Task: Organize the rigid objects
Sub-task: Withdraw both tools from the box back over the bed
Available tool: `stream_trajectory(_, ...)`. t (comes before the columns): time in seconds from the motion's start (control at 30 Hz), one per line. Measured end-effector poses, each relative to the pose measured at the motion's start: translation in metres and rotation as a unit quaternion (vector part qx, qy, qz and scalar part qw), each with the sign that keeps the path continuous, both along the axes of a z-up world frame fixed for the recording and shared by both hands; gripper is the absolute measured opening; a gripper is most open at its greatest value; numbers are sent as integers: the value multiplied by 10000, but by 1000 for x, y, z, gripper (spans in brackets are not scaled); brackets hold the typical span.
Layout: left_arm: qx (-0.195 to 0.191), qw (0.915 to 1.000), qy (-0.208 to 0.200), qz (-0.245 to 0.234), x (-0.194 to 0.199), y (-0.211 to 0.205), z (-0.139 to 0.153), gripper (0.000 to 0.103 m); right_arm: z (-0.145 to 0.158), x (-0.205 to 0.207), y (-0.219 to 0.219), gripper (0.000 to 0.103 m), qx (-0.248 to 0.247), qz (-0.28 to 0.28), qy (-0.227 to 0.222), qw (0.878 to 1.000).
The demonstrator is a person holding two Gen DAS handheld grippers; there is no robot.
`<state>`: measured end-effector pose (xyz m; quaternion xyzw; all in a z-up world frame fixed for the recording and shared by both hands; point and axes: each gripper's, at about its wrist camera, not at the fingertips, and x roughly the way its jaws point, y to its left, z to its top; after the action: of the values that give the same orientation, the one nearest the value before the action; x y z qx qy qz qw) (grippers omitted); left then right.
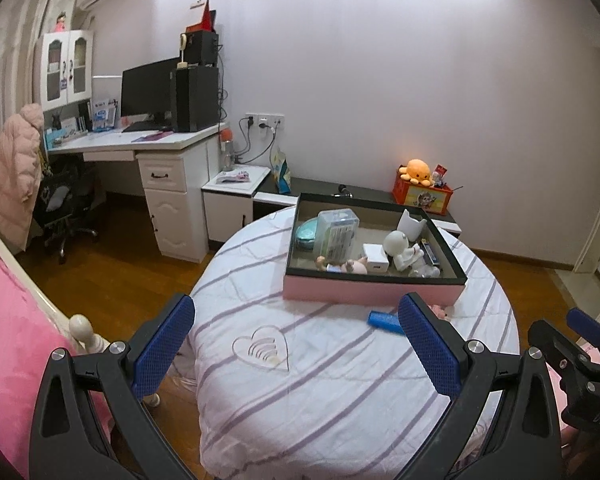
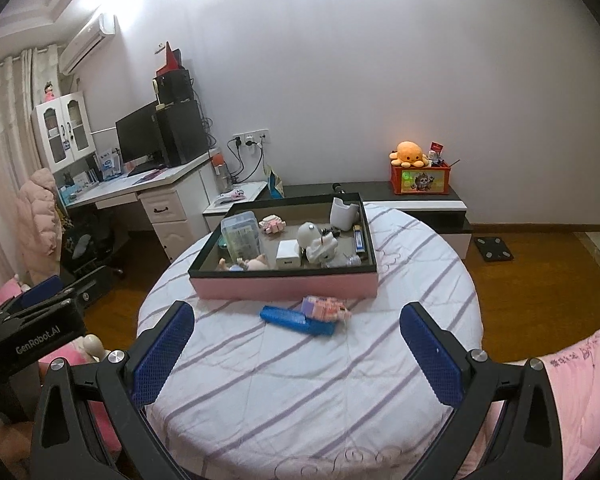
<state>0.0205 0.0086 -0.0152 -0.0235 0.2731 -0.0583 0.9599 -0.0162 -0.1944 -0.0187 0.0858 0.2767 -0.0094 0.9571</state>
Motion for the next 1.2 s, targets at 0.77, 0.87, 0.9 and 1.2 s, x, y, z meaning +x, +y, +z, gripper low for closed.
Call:
stream_trajectory(0.77,142,9999,-26,-25,-25,-2,0,103,5,-22,2,103,-56,-45,-71,9999)
stream_trajectory(0.87,159,9999,-2,-29,-24,-4,-1,103,3,-20,1,103,-52,-55,-40,10000)
stream_trajectory(0.9,159,9999,13,-32,-23,-4,-3,103,2,-18,0,103,-48,-56,-27,10000)
stream_trajectory(1.2,234,9992,285,-120,-7,-15,-23,103,-17,-2,-8,103,-22,-83,212,9997)
